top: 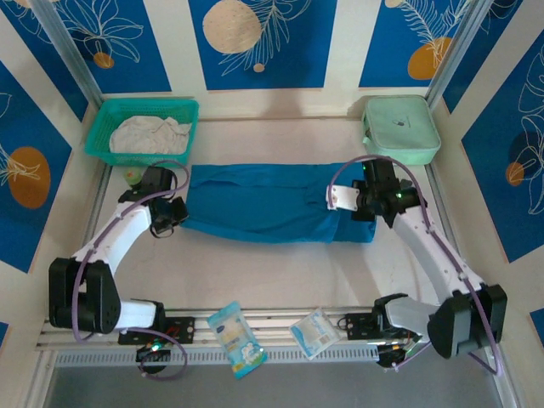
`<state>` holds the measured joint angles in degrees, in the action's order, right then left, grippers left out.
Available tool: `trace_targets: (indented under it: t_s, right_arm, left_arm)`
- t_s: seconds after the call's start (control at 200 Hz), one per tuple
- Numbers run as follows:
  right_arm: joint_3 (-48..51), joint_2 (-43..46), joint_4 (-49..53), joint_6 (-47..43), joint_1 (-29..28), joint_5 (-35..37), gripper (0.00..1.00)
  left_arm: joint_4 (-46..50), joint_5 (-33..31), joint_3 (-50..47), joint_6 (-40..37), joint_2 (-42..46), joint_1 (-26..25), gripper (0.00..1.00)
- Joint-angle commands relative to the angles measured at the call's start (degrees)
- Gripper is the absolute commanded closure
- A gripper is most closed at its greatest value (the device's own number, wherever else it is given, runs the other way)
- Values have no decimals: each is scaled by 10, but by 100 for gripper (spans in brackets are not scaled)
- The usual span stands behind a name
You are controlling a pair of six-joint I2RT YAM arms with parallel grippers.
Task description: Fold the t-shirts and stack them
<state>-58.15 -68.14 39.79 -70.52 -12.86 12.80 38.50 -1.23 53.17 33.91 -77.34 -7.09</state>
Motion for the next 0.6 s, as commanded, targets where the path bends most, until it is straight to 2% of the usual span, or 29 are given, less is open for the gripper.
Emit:
trace_targets:
  t_s: [0.0, 0.595]
  right_arm:
    - [-42, -41, -31, -20, 18, -39, 100]
    - [-188, -282, -58, -42, 81, -69, 100]
  left_arm:
    - [-8, 1, 30, -16, -23, 15, 100]
    - [-15, -11, 159, -23, -220, 28, 100]
